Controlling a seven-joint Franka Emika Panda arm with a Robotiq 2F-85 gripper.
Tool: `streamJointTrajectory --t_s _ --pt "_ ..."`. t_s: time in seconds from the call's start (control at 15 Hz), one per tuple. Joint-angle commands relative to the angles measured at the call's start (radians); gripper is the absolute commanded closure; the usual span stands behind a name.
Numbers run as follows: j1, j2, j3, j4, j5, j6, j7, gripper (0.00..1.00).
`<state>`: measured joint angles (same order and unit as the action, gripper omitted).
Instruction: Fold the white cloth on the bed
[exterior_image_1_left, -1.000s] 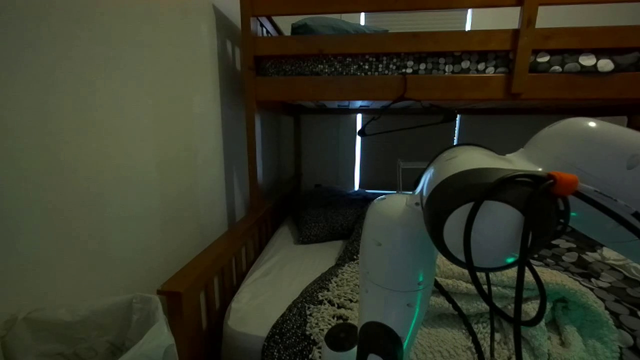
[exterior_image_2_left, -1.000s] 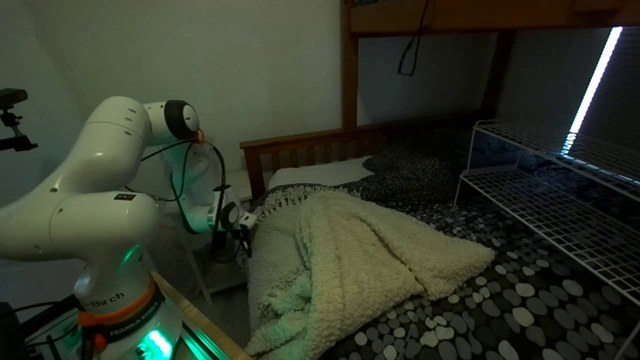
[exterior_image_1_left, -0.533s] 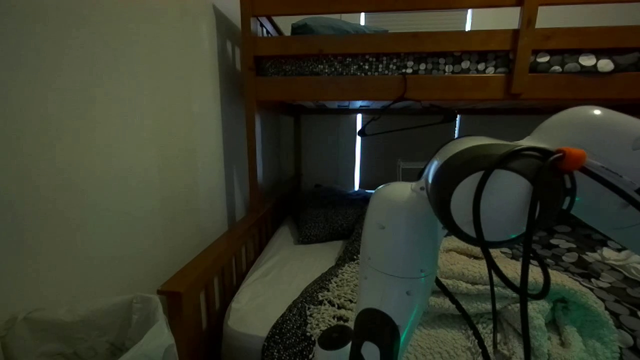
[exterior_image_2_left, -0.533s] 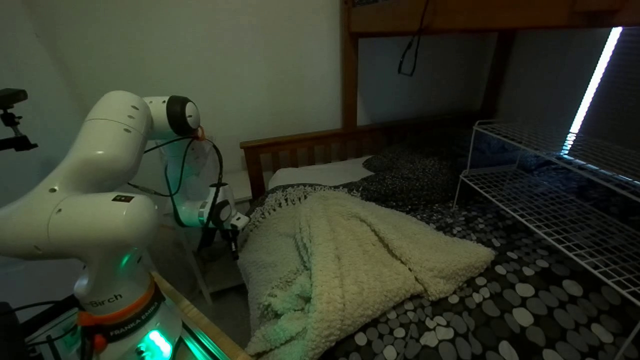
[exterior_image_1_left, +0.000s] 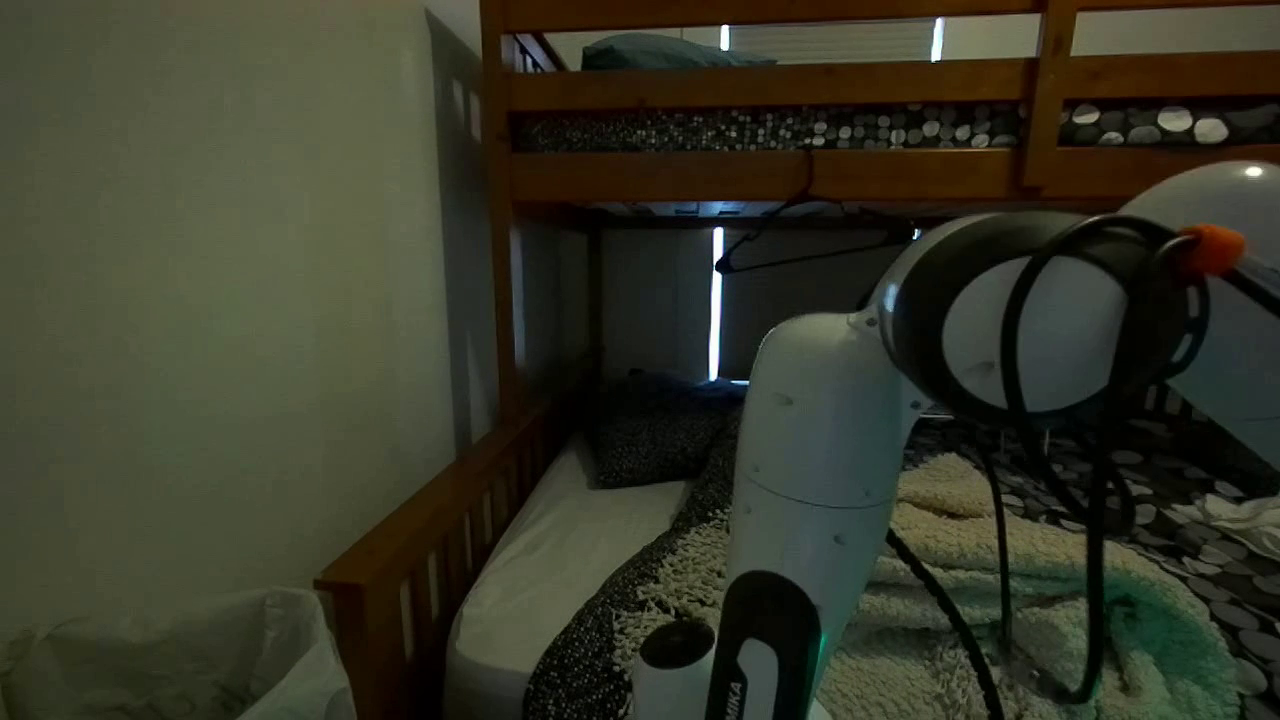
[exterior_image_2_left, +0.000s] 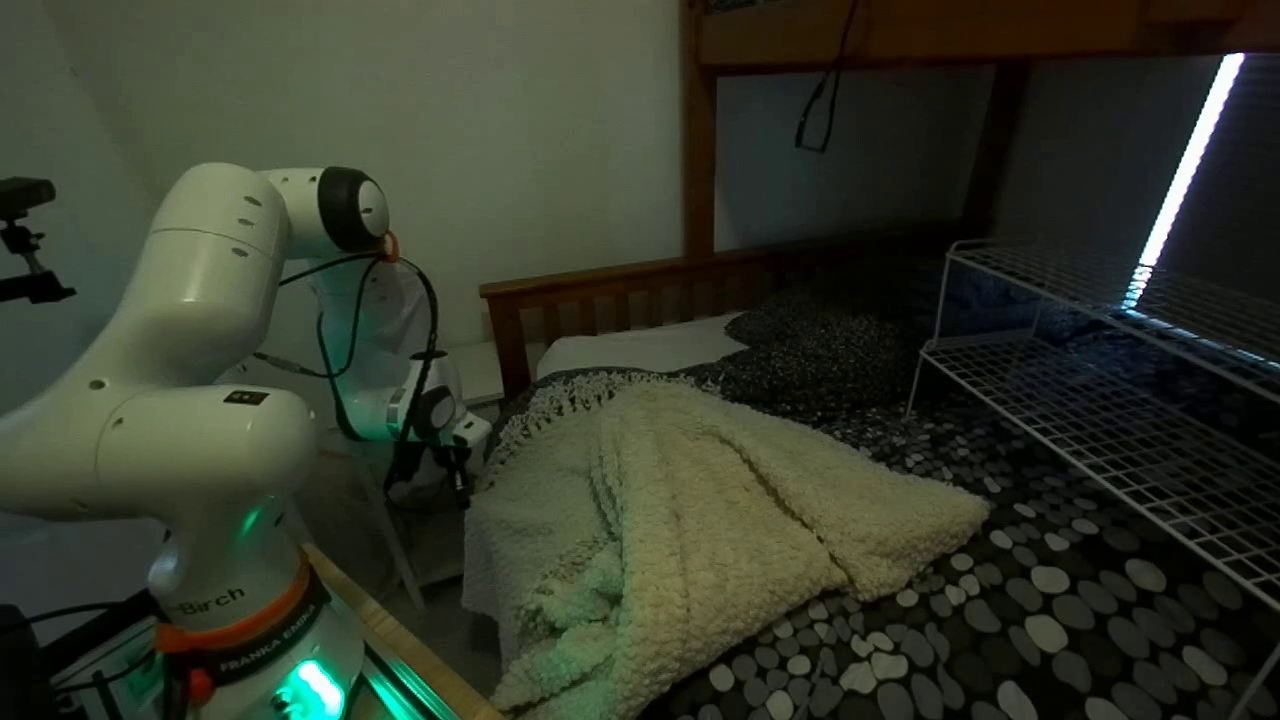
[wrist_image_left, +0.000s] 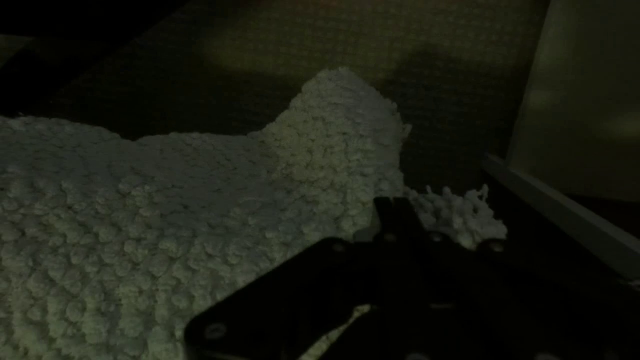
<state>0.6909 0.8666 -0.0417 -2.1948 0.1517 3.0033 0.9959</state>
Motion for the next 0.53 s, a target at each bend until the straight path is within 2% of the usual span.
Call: streamJointTrajectory --t_s 0.0,0.2,0.33,0.47 --pt "0.185 -0.211 -0.148 -0.224 0.03 0.118 0.071 0.99" --pt "0.392 -0.334 -0.352 -0.356 0.078 0.232 0.116 0.99" --pt "0.537 -0.389 -0.522 -0.427 0.066 0.301 0.159 0.99" --pt "0.684 -0.42 -0.681 -0.487 0.146 0.37 0.138 0.99"
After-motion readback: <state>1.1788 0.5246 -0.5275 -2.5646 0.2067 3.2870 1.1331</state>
